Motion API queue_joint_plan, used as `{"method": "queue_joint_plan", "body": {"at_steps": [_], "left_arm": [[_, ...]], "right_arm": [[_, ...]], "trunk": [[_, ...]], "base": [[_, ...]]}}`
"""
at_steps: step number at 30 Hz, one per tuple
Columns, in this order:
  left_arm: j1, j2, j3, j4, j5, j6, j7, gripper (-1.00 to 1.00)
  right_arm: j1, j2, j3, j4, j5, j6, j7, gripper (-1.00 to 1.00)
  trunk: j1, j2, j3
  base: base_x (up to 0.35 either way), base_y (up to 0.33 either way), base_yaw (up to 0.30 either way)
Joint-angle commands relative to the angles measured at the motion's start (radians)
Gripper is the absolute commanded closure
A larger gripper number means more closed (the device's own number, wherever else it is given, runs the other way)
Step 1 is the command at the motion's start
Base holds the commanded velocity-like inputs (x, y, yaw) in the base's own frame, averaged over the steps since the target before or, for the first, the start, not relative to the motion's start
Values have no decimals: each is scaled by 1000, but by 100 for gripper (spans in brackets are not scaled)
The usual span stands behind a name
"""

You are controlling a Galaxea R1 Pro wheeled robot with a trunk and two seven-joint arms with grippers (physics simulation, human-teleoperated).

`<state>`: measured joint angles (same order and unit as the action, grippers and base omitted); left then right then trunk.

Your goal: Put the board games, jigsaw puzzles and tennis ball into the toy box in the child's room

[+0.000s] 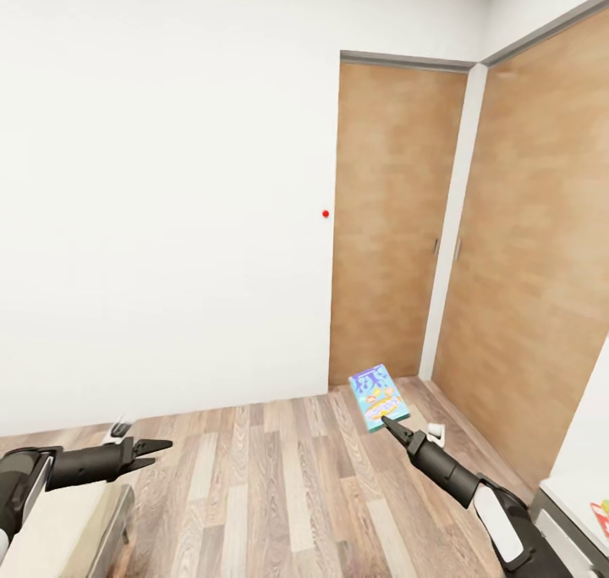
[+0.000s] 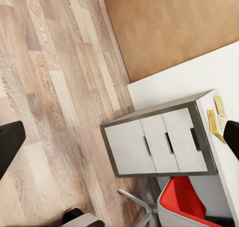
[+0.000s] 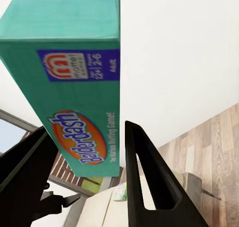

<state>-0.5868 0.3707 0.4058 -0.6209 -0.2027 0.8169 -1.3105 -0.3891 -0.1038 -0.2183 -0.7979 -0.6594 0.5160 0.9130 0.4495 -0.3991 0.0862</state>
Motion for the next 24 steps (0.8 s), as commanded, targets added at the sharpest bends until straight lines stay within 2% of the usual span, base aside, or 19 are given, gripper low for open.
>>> {"method": "queue_joint_plan", "body": {"at_steps": [1,9,15,18,20,24], "left_arm": [[-1,0,5,0,-11,10,-9,-100],[-1,3,5,0,-9,10,-12,-100],[-1,5,4,-10,-10,10,-49,-100],[-1,6,4,-14,-11,11,-55,-100],[-1,16,5,-16,-11,12,-61,-100],[-1,33,5,-17,-11,13,-93,-100]], "right_arm": [[0,0,-1,0,-6,8,1,100],[-1,1,-1,1,-8,9,1,100],[-2,-2,-2,7,-9,10,3,100],[-1,-8,-3,7,-9,12,5,100],[1,-11,-7,6,-9,14,6,100],[6,-12,-46,3,-11,20,7,100]], "trunk": [[0,-1,-2],[0,-1,-15],[0,-1,-19],[0,-1,-19],[0,-1,-19],[0,-1,-18]], "base": [[48,230,0],[23,60,0],[1,2,-12],[0,0,-175],[0,0,-240],[-87,0,-270]]}}
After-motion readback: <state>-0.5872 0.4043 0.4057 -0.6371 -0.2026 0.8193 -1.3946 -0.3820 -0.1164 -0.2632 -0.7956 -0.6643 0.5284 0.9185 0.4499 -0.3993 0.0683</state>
